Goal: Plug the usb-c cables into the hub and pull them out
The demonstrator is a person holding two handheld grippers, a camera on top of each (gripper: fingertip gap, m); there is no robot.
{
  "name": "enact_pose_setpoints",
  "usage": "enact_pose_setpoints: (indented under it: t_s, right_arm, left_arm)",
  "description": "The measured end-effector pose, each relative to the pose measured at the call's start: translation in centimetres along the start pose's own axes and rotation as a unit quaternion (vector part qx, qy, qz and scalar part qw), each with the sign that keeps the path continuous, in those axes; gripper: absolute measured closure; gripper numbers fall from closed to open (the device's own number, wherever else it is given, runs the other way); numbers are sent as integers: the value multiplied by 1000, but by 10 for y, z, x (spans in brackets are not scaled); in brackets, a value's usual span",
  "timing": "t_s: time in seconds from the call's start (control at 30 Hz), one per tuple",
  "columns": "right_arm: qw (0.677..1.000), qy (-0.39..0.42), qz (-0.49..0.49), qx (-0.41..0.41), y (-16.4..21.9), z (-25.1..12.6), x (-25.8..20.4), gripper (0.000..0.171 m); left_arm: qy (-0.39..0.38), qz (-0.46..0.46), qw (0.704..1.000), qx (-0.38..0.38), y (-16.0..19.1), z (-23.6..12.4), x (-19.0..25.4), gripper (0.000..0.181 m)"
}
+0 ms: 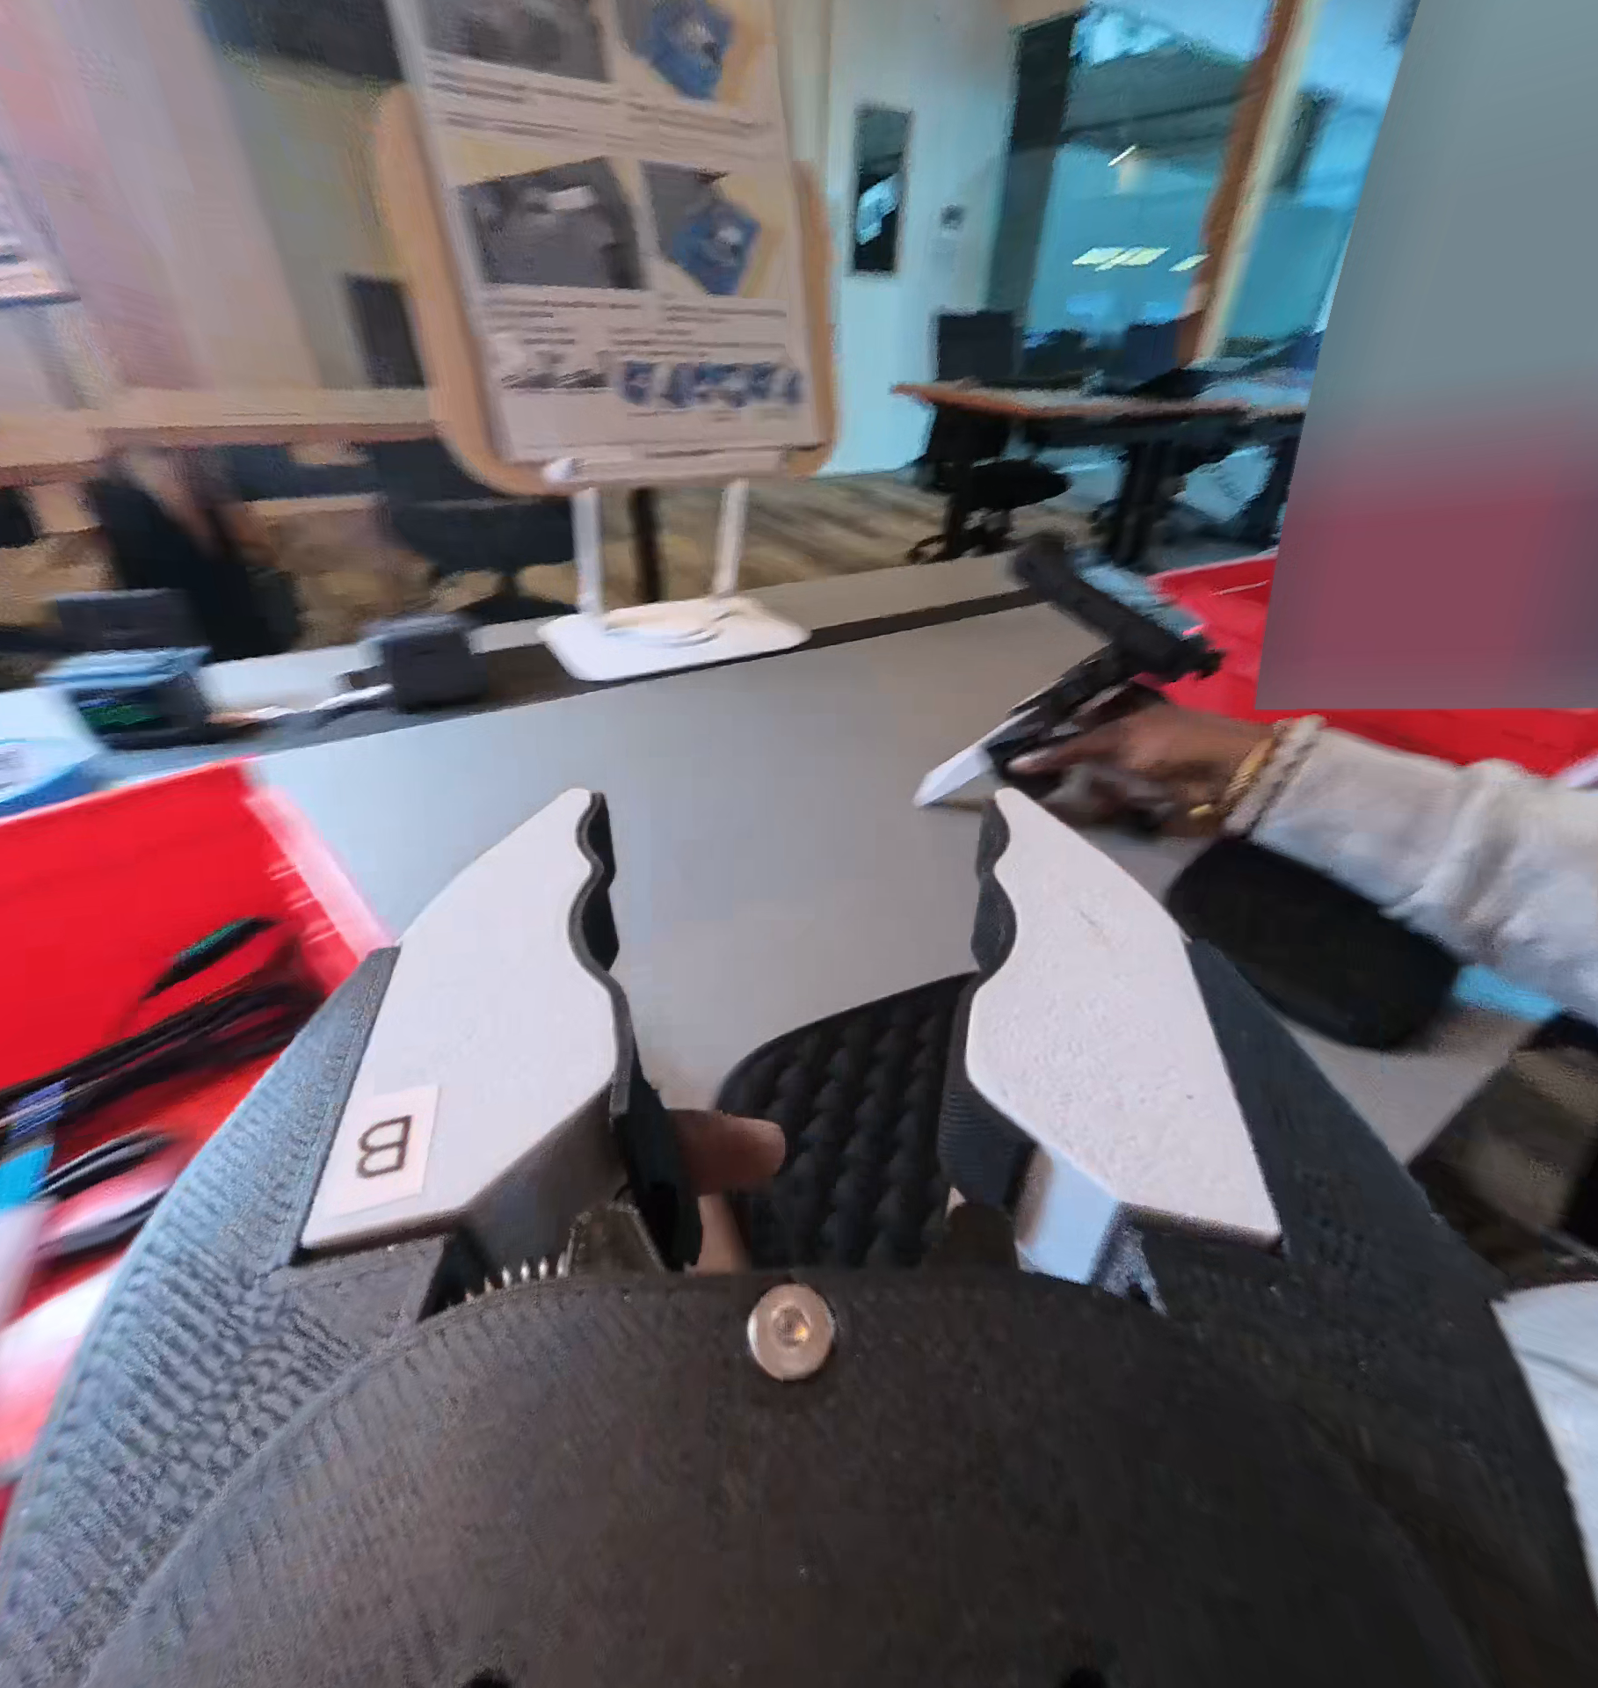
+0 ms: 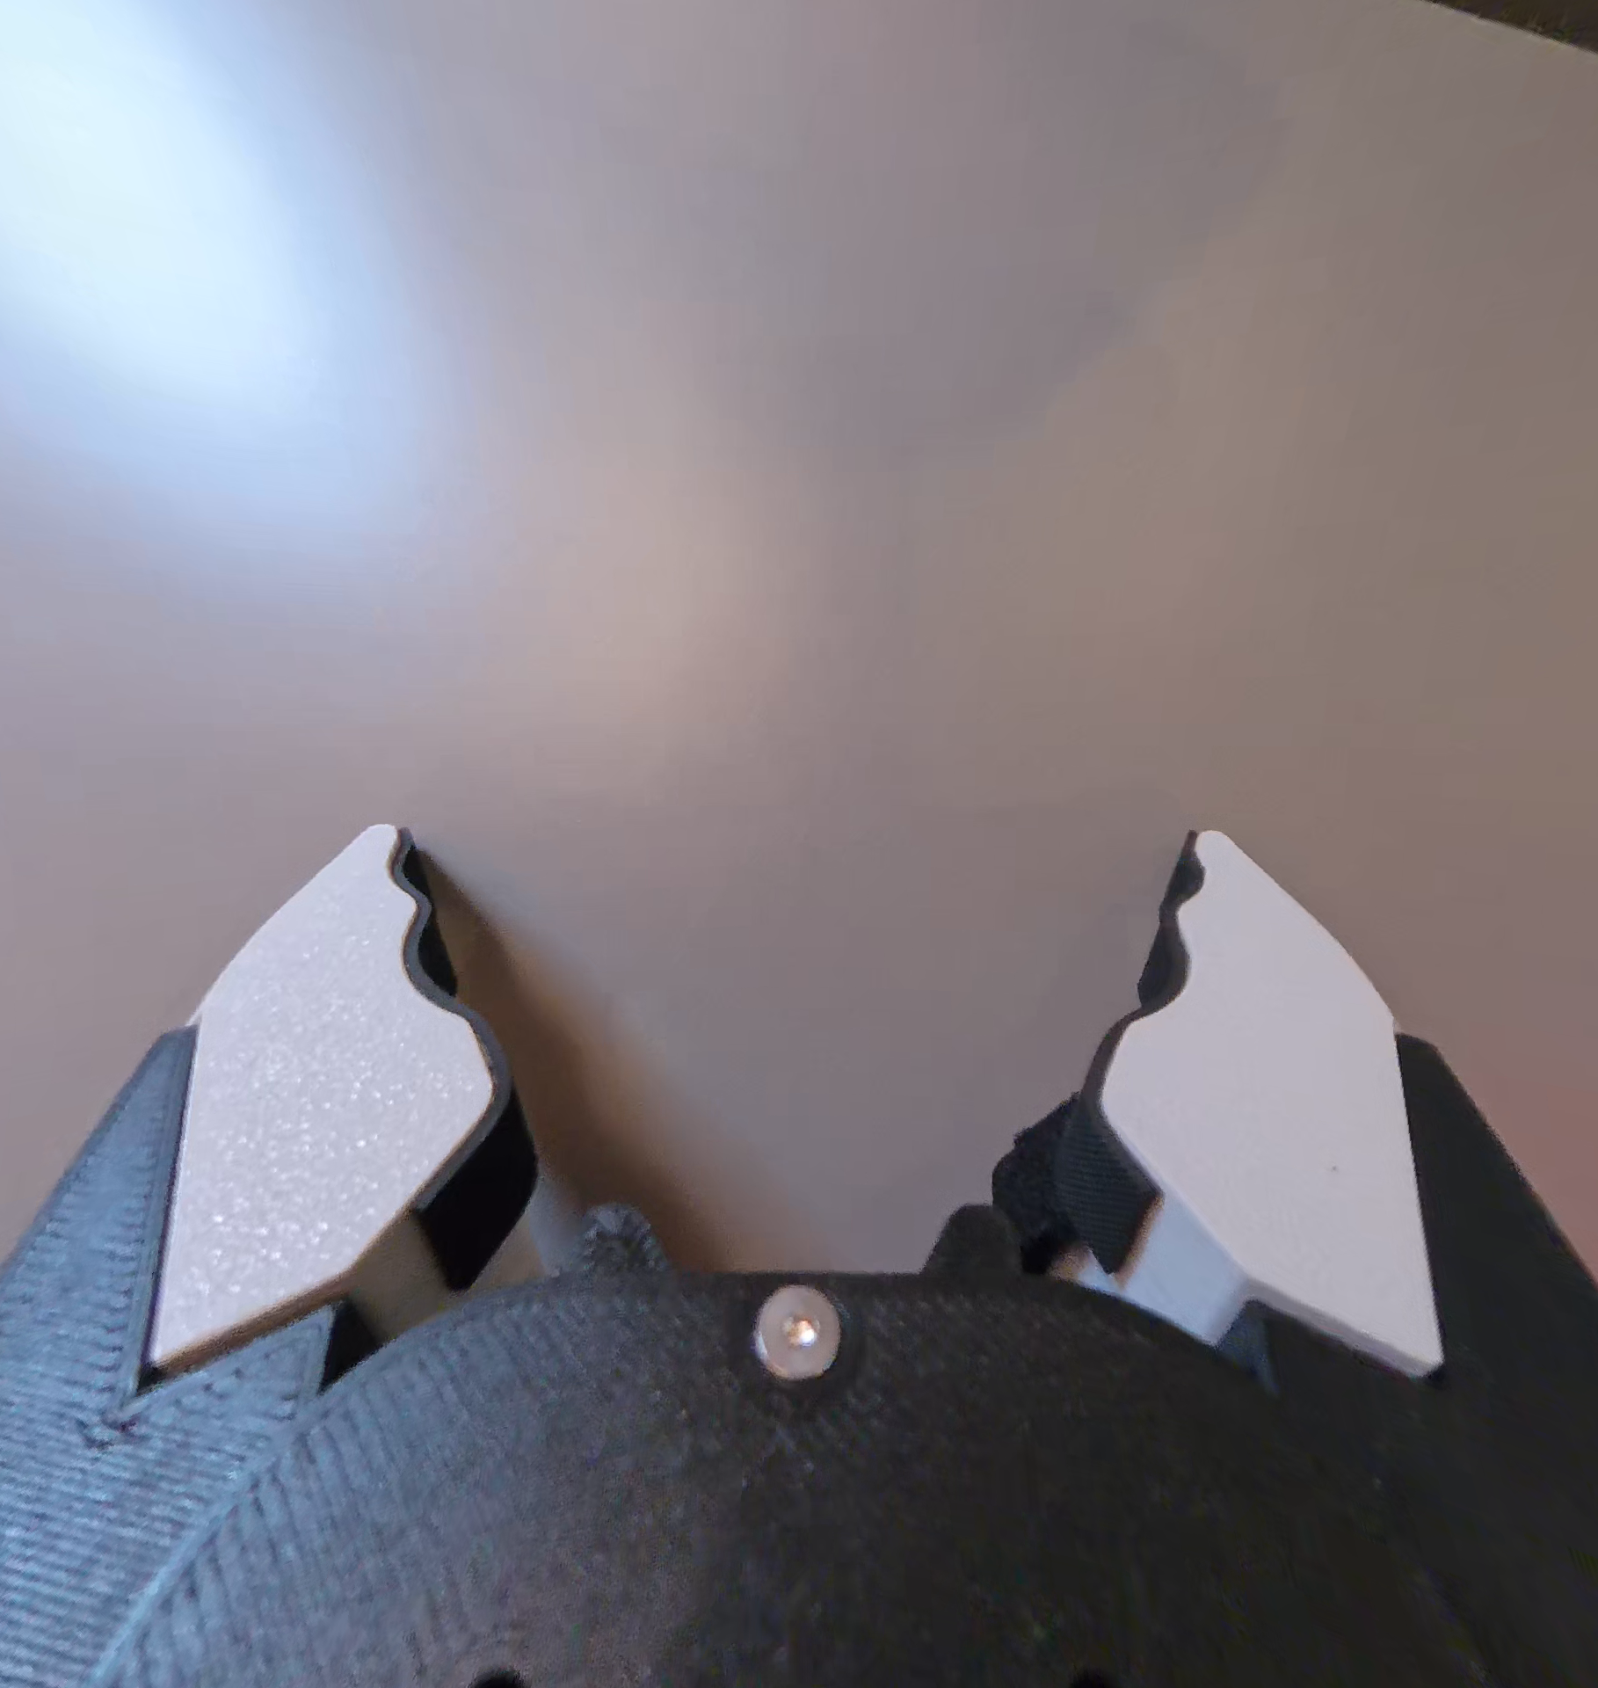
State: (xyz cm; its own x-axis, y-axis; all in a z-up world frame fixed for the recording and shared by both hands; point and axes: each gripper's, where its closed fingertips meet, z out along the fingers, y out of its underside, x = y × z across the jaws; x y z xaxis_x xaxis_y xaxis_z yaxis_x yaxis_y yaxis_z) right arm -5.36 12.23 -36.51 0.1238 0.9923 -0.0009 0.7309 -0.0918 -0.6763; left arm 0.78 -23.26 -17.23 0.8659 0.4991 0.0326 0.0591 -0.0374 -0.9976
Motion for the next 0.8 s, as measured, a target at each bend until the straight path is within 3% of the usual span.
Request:
enact_pose_setpoints:
  t_s: [0.07,0.13,0.23,0.33,0.43,0.6,0.8]
  right_arm:
    - [1000,-19,-21,0,-2,0,-1,31]
    - [993,-68,-36,89,-23,-16,-14,49]
    - [930,-138,-89,329,-76,-90,-46,90]
    - [878,-195,-118,420,-78,-131,-68,117]
    - [854,-277,-114,425,-69,-142,-88,116]
    - [851,-281,-152,416,-63,-141,-98,112]
    - [841,-301,-153,422,-62,-147,-104,110]
  left_arm:
    - [-67,8,996,-56,6,-23,-41,103]
    - [-126,1,984,-129,17,-43,-81,100]
    - [-139,-33,957,-253,42,-58,-119,100]
    - [-133,-53,920,-365,72,-59,-150,100]
    - [-142,-56,893,-424,97,-53,-178,101]
    - [-187,-56,861,-469,132,-47,-206,109]
    - [-267,34,828,-491,152,-41,-217,122]
